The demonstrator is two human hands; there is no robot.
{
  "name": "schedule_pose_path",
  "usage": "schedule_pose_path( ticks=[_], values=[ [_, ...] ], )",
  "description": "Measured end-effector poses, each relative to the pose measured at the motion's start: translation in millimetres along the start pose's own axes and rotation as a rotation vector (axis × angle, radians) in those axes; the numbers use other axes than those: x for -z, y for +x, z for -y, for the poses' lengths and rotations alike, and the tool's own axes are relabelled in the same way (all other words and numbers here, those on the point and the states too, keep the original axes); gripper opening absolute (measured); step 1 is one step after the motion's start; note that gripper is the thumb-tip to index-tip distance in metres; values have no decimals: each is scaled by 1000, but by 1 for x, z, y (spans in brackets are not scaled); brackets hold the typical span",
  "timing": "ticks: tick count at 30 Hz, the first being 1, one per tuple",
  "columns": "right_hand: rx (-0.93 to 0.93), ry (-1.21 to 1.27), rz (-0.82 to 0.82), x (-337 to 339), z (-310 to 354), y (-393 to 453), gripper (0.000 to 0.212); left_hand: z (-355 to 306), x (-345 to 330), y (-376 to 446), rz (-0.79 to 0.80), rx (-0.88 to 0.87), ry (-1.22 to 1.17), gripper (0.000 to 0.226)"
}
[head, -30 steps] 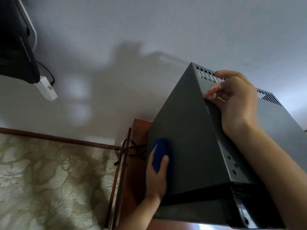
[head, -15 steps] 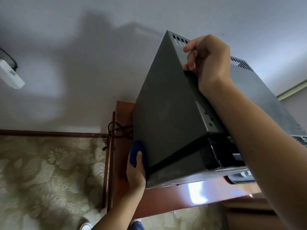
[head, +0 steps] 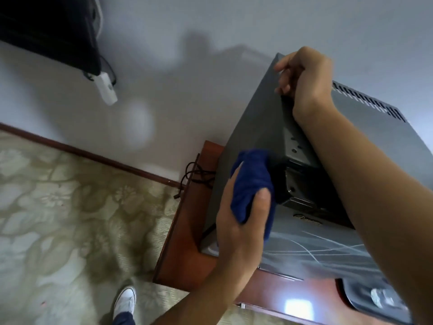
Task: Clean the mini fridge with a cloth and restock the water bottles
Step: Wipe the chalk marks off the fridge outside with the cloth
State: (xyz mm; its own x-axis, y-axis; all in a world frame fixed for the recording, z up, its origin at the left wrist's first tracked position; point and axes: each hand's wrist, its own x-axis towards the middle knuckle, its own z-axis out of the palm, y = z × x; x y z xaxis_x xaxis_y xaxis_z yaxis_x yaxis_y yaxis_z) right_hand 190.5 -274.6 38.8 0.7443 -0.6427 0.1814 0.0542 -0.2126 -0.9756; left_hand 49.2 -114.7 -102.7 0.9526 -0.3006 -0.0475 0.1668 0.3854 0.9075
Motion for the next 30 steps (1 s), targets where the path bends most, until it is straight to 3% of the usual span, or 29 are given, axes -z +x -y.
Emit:
schedule_pose_path(
  ticks=[3, 8, 10, 14, 16, 19, 25, 30],
  values=[
    [16, 13, 37, 3, -3, 1, 21, -10, -12, -3, 12, -123, -43, 55],
    [30, -15, 69, 1, -7, 5, 20, 20, 1, -7, 15, -179, -25, 41],
    [31, -47, 73, 0, -9, 4, 20, 45, 16, -3, 3, -109, 47, 39],
    [35, -97, 44, -7, -9, 8, 19, 126, 60, 12, -202, 193, 134, 32],
    [33, -114, 35, -9, -8, 7, 19, 161, 79, 18, -209, 314, 176, 39],
    [34, -147, 16, -6, -9, 8, 21, 195, 98, 30, -149, 424, 245, 27],
    [34, -213, -28, -4, -9, 11, 20, 218, 115, 36, -100, 427, 346, 23],
    [27, -206, -64, -6, -8, 11, 20, 189, 96, 24, -131, 338, 288, 28]
  ],
)
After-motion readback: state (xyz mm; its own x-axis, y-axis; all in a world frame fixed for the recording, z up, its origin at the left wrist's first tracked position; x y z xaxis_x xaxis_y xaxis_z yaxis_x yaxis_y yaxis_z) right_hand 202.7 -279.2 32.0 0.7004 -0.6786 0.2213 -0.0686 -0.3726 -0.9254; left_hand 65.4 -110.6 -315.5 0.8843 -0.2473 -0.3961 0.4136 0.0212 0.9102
